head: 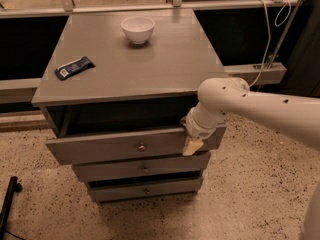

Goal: Open top drawer

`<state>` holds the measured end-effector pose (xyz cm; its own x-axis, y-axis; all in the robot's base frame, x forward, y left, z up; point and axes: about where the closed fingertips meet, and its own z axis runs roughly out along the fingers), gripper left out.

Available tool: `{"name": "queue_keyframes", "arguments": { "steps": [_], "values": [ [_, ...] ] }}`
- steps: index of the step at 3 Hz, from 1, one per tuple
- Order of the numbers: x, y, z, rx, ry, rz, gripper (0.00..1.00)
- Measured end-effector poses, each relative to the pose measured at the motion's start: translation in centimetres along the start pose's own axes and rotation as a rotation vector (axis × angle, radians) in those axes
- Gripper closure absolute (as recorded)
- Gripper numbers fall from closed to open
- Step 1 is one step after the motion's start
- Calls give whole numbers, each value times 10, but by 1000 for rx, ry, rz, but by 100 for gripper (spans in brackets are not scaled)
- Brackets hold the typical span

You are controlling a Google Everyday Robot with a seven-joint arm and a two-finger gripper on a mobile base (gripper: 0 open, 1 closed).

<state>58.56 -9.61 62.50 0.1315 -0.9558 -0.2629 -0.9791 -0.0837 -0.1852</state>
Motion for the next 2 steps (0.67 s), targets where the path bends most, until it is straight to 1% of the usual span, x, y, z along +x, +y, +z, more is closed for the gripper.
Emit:
{"name": "queue_keyframes", "arguments": {
  "steps": [1,2],
  "values": [
    [-1,4,-8,-2,0,-8,30],
    [-1,6,-12,-3,0,-13,30]
  ]
}}
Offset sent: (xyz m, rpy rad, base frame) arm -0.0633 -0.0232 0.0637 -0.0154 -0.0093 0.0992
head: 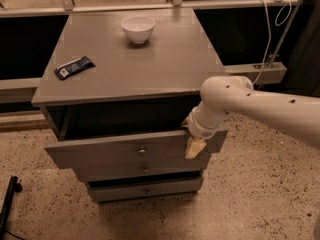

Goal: Open top drawer

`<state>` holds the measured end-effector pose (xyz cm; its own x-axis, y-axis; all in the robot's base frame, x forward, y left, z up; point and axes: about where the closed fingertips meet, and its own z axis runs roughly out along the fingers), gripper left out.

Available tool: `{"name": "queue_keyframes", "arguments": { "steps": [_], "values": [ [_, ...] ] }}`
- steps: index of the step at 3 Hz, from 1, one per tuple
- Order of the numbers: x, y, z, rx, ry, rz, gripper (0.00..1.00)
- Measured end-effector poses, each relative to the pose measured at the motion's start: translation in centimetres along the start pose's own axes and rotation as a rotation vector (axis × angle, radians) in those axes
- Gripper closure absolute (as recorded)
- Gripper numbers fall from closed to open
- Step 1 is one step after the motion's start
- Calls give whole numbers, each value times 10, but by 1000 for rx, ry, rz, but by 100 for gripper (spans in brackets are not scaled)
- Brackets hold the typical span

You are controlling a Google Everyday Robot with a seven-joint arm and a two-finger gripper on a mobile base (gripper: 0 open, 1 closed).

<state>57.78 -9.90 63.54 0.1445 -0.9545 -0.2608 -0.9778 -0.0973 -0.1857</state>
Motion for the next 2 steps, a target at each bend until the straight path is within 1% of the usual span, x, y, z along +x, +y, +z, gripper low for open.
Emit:
{"name": "queue_keyframes", "arguments": {
  "steps": [1,2],
  "values": [
    [-2,17,-37,30,-21,-26,49],
    [-4,30,-64,38,-38,-44,72]
  ]
}}
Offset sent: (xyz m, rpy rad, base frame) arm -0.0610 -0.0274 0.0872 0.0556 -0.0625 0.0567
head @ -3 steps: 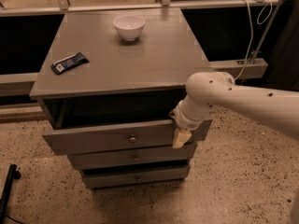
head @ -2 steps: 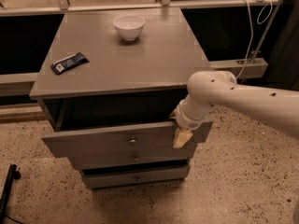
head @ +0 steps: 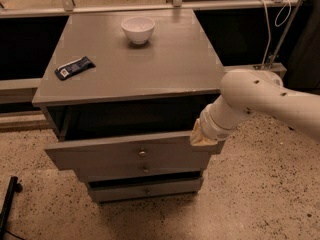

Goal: Open top drawer

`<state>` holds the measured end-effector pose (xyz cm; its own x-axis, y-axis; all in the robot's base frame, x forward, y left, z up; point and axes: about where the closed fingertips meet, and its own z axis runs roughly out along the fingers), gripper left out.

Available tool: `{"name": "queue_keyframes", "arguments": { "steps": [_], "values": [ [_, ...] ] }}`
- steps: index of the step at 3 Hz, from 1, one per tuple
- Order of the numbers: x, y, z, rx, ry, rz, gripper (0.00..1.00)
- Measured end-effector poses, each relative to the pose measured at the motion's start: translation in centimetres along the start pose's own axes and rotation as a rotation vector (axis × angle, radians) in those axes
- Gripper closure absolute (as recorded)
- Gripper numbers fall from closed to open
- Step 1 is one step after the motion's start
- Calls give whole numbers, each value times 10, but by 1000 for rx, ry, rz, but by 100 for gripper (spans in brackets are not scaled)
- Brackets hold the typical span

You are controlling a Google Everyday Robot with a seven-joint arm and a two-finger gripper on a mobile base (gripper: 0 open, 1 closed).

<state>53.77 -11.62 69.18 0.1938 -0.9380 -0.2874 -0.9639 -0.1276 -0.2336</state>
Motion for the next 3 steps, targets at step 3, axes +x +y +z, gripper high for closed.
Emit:
{"name": "queue_keyframes", "arguments": {
  "steps": [3],
  "values": [
    [-7,-4,-5,-14,1,-24,68]
  ]
}}
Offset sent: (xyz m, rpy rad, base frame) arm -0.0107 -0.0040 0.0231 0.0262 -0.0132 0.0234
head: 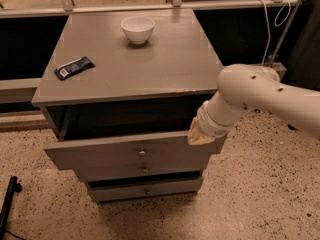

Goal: Open top drawer

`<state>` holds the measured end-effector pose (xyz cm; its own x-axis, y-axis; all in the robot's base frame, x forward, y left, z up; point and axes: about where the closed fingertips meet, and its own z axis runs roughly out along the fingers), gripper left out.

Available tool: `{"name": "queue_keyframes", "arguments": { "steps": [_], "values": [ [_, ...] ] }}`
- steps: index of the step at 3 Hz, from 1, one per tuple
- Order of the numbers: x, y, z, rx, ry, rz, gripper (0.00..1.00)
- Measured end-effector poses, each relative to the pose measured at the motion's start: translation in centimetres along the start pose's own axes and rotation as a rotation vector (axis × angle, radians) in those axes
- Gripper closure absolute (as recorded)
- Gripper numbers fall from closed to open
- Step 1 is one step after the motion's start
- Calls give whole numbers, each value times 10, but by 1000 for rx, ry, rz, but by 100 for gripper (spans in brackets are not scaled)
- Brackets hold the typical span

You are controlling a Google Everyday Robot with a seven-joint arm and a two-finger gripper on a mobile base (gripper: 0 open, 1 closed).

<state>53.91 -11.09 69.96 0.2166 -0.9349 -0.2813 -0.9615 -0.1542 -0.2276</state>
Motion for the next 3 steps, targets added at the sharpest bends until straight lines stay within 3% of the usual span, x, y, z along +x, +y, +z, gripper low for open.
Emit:
{"name": "queue_keyframes", "arguments": {
  "steps": [1,3],
  "values": [
    [-5,-17,15,-16,39,-7,44],
    [-1,-25,4,1,115,14,1]
  ]
}}
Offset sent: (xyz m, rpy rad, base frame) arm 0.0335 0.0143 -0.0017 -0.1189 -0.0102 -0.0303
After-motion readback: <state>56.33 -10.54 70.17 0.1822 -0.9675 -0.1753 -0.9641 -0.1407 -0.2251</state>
